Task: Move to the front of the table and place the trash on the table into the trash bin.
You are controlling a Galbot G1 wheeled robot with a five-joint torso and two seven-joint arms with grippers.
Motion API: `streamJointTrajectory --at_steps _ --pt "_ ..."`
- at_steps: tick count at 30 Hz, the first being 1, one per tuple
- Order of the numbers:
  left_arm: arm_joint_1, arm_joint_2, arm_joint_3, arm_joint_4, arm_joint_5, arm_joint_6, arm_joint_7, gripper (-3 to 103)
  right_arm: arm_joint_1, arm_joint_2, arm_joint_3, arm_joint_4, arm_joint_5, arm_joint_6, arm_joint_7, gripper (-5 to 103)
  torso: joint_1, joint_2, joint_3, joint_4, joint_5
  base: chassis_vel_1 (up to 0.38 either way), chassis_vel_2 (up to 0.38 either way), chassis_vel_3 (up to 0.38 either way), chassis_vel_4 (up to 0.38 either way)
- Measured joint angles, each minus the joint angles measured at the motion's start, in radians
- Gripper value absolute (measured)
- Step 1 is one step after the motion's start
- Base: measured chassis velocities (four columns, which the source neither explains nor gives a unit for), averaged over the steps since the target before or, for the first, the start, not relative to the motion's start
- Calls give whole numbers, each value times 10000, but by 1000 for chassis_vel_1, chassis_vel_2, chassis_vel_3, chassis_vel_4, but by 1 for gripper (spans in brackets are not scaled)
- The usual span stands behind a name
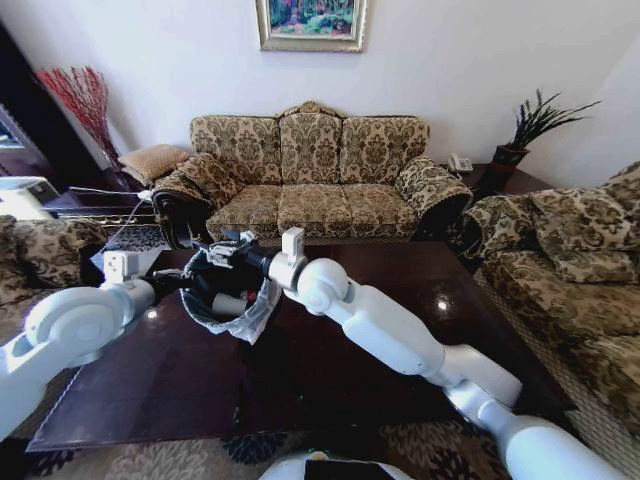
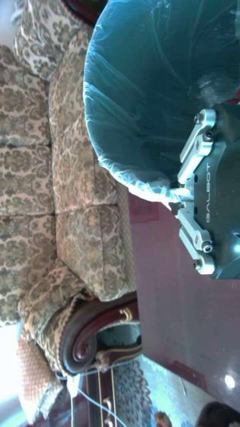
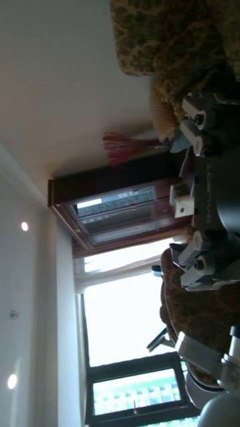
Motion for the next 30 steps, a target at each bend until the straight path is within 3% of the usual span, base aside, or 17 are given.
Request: streamJointTrajectory --at_steps 2,4,6,8,12,14,21,27,30 --pt "-95 -90 -134 193 127 -26 18 1 -560 -346 673 521 -598 743 261 97 0 0 0 -2 4 0 0 0 0" --pt "-115 -156 -232 250 190 -41 31 1 -865 -563 935 745 -906 861 406 99 0 0 -1 0 3 0 0 0 0" --pt "-160 -304 -428 345 270 -74 41 1 -1953 -1255 1624 1325 -1564 840 1082 100 0 0 -1 0 4 0 0 0 0" --pt "-168 -343 -442 362 293 -86 43 1 -2299 -1416 1856 1460 -1629 774 1279 100 0 0 -1 -1 3 0 0 0 0" --pt "-176 -531 -335 344 558 -142 146 1 -4681 -1926 3393 1770 -1814 627 2451 100 0 0 -2 -2 3 0 0 0 0" --pt "-153 -658 -177 329 777 -180 253 1 -6206 -1877 4235 1677 -2015 834 3106 100 0 0 -1 -5 1 0 0 0 0" --pt "-96 -722 -100 292 889 -205 315 1 -8248 -1237 5422 1577 -2632 1018 3423 100 -1 1 -3 1 0 -32 -50 49 54" --pt "-47 -752 -101 258 914 -211 352 1 -8916 -1130 5582 1585 -2953 1226 3375 100 -1 1 -2 2 -2 -141 -156 157 169" --pt "-4 -784 -92 190 950 -219 418 1 -9259 -965 5557 1396 -3749 1652 3508 100 -1 1 -2 -4 2 -223 -226 207 215"
